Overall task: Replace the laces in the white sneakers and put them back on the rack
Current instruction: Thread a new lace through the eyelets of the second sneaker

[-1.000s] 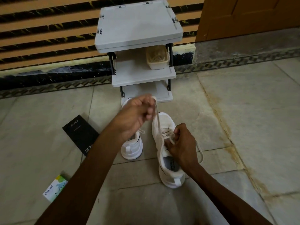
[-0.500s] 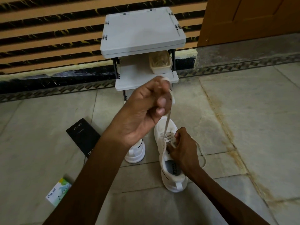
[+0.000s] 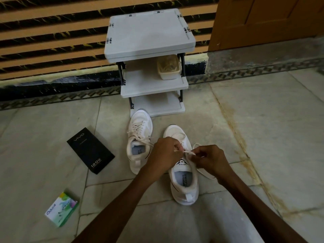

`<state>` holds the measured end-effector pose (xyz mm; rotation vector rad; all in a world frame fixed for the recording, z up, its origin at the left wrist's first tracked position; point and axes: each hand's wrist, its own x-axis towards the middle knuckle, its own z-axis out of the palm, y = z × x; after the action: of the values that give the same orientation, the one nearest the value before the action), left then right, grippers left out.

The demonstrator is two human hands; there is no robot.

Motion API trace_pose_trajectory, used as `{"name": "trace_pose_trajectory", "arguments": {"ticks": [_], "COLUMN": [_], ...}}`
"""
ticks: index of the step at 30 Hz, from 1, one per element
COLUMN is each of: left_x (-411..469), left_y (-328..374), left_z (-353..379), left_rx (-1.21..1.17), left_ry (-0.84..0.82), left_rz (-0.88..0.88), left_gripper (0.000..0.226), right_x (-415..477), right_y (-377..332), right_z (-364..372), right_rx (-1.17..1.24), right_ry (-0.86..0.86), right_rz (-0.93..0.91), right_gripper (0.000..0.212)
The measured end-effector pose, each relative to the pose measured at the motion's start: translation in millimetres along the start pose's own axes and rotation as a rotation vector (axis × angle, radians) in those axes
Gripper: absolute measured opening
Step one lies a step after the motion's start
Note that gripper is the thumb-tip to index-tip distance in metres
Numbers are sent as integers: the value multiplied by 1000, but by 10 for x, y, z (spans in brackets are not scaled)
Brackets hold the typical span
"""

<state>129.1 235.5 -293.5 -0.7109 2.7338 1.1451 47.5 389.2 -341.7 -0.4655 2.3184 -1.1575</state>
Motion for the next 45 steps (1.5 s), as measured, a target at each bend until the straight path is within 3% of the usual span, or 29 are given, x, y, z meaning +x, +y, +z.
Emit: {"name": "trace_pose_trajectory", "arguments": {"ticks": [3, 9, 18, 26, 30, 33, 36, 39, 40, 42, 44, 45], "left_x": [7, -14, 21, 48, 91, 122, 110, 91, 93, 78, 58, 50], "left_y": [12, -37, -75, -63, -94, -142, -182, -199, -202, -198, -170, -160], "left_z": [79, 155, 261, 379, 395, 373, 342, 355, 363, 365, 353, 350], "left_rx": [24, 63, 36, -28, -63, -155, -158, -49, -22, -13, 3, 30], "left_ry": [42, 82, 155, 155, 147, 84, -7, -2, 3, 11, 51, 88], "left_rz": [9, 31, 20, -53, -105, -141, -110, -55, -39, -19, -4, 12], "left_gripper": [10, 15, 9, 12, 11, 4, 6, 6, 7, 6, 8, 11], "right_x": [-10, -22, -63, -59, -9, 28, 67, 134, 177, 263, 291, 285], "right_y": [1, 0, 20, 7, 47, 22, -32, -232, -332, -554, -766, -819], "right_z": [-34, -27, 39, -29, 6, 71, 83, -164, -318, -687, -942, -974], "right_rx": [220, 336, 86, -99, 48, 138, 22, -107, -24, 453, 1030, 1146], "right_ry": [-52, -41, 37, -58, 30, 70, 152, 355, 449, 569, 456, 369], "right_rz": [115, 152, -13, -211, -154, -84, -186, -333, -346, -283, -129, -64], "right_gripper": [3, 13, 8, 20, 5, 7, 16, 22, 22, 21, 23, 23]}}
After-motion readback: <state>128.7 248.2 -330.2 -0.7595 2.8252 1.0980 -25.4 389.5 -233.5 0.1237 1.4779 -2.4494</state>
